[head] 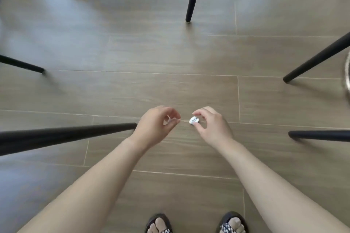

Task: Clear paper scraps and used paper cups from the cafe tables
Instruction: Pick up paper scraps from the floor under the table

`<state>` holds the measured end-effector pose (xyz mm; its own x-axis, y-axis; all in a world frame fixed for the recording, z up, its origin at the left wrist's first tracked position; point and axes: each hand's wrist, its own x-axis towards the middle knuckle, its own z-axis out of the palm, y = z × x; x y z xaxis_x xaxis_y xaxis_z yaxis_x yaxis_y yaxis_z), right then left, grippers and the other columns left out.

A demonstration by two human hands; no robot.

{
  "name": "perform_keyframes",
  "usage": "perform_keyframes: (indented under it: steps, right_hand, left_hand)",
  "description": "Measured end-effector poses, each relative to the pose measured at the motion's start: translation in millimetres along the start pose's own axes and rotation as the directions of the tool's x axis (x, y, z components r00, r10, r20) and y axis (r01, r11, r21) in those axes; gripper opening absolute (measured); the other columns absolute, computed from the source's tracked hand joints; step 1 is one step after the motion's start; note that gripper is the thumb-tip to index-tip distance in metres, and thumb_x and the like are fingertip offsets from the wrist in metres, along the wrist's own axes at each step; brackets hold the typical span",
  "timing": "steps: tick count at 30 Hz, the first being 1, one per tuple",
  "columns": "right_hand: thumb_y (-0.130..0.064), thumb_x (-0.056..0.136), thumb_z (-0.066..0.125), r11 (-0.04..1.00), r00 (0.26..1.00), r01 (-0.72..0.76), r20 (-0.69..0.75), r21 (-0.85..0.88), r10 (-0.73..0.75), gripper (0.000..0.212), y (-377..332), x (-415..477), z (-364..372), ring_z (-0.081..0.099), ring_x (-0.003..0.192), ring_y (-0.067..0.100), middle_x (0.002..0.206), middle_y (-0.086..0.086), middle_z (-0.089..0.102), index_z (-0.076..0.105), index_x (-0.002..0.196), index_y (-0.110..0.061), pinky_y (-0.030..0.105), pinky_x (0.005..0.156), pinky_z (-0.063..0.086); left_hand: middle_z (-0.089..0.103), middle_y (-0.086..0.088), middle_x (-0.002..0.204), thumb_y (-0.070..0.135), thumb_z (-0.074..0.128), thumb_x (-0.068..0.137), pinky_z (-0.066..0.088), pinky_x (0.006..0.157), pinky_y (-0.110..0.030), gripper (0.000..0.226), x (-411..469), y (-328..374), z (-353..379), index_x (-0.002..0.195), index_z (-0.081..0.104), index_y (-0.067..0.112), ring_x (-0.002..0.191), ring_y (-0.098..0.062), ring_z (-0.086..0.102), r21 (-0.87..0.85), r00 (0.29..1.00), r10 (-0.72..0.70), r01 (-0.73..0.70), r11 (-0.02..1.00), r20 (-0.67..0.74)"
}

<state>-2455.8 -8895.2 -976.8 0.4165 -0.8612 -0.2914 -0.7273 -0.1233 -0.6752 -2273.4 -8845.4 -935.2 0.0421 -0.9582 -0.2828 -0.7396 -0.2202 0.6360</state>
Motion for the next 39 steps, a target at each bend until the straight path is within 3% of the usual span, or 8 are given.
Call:
perform_keyframes:
  steps: [7, 14, 20, 22, 25, 28, 34, 39]
  right_hand:
    - [-0.012, 0.08, 0.062, 0.983, 0.988, 0.021, 0.153, -0.18, 0.007, 0.032, 81.9, 53.6, 87.1, 0.047, 0.104, 0.023, 0.116, -0.002, 0.053, 0.058, 0.112, -0.018, 0.028, 0.086, 0.039]
    - [-0.01, 0.082, 0.056, 0.985, 0.991, -0.004, 0.13, -0.173, 0.027, 0.01, 65.0, 46.7, 83.7, 0.055, 0.088, 0.027, 0.094, 0.005, 0.055, 0.063, 0.088, -0.014, 0.027, 0.069, 0.038]
    - [-0.008, 0.077, 0.066, 0.997, 0.997, 0.072, -0.01, -0.028, -0.072, 0.011, -57.0, -11.2, -17.2, 0.055, 0.075, 0.019, 0.087, 0.002, 0.055, 0.067, 0.085, -0.015, 0.016, 0.062, 0.03]
    - [-0.004, 0.074, 0.068, 0.994, 0.993, 0.086, -0.081, 0.06, -0.081, 0.014, -109.0, -46.0, -61.2, 0.056, 0.071, 0.017, 0.085, 0.0, 0.056, 0.068, 0.083, -0.015, 0.017, 0.063, 0.038]
    - [-0.001, 0.074, 0.068, 0.98, 0.99, 0.108, -0.106, 0.167, -0.091, 0.019, -187.9, -101.4, -135.7, 0.059, 0.069, 0.016, 0.086, -0.001, 0.059, 0.069, 0.086, -0.015, 0.031, 0.066, 0.052]
    - [-0.001, 0.074, 0.069, 0.975, 0.984, 0.149, -0.121, 0.165, -0.13, 0.022, -260.2, -148.1, -210.9, 0.061, 0.073, 0.013, 0.09, -0.002, 0.062, 0.068, 0.089, -0.016, 0.033, 0.069, 0.054]
    - [-0.008, 0.075, 0.07, 0.953, 0.963, 0.233, -0.182, 0.195, -0.198, 0.014, -389.9, -216.0, -338.8, 0.06, 0.073, 0.009, 0.086, -0.005, 0.063, 0.067, 0.085, -0.018, 0.022, 0.069, 0.05]
    - [-0.015, 0.074, 0.072, 0.927, 0.942, 0.311, -0.2, 0.21, -0.27, 0.011, -444.3, -247.3, -402.4, 0.059, 0.072, 0.01, 0.084, -0.006, 0.063, 0.067, 0.083, -0.019, 0.03, 0.065, 0.052]
  left_hand:
    - [0.06, 0.013, 0.079, 0.023, 0.064, 0.083, 0.043, 0.068, -0.023, 0.003, 42.5, -66.2, 44.2, 0.084, 0.064, 0.025, 0.071, -0.004, 0.055, 0.073, 0.999, 0.01, -0.013, 0.997, 0.038]
    - [0.06, 0.013, 0.081, 0.016, 0.063, 0.082, 0.037, 0.065, -0.005, 0.008, 19.5, -65.2, 26.1, 0.084, 0.065, 0.024, 0.072, -0.006, 0.056, 0.054, 0.997, -0.078, 0.078, 0.995, -0.004]
    - [0.057, 0.013, 0.077, 0.016, 0.064, 0.081, 0.038, 0.065, -0.004, 0.008, -35.9, 31.3, -50.1, 0.084, 0.069, 0.022, 0.068, -0.001, 0.055, -0.123, 0.972, -0.209, 0.196, 0.973, -0.105]
    - [0.055, 0.014, 0.076, 0.016, 0.065, 0.081, 0.038, 0.064, -0.003, 0.01, -63.8, 78.7, -88.6, 0.083, 0.07, 0.024, 0.064, 0.002, 0.054, -0.183, 0.959, -0.245, 0.218, 0.959, -0.143]
    - [0.058, 0.012, 0.077, 0.017, 0.068, 0.079, 0.038, 0.063, -0.001, 0.012, -108.4, 150.8, -155.5, 0.083, 0.068, 0.027, 0.061, 0.004, 0.054, -0.253, 0.957, -0.257, 0.218, 0.943, -0.134]
    - [0.062, 0.013, 0.072, 0.02, 0.073, 0.076, 0.04, 0.061, -0.003, 0.013, -147.7, 219.8, -224.9, 0.081, 0.065, 0.03, 0.06, 0.003, 0.056, -0.321, 0.957, -0.263, 0.212, 0.923, -0.124]
    - [0.068, 0.013, 0.076, 0.025, 0.071, 0.079, 0.045, 0.062, -0.009, 0.011, -211.8, 341.8, -347.5, 0.073, 0.065, 0.032, 0.064, 0.0, 0.06, -0.357, 0.951, -0.232, 0.149, 0.922, -0.203]
    - [0.064, 0.016, 0.079, 0.03, 0.07, 0.08, 0.04, 0.059, -0.004, 0.006, -250.4, 406.3, -398.7, 0.076, 0.068, 0.033, 0.063, 0.001, 0.058, -0.354, 0.917, -0.209, 0.082, 0.931, -0.339]
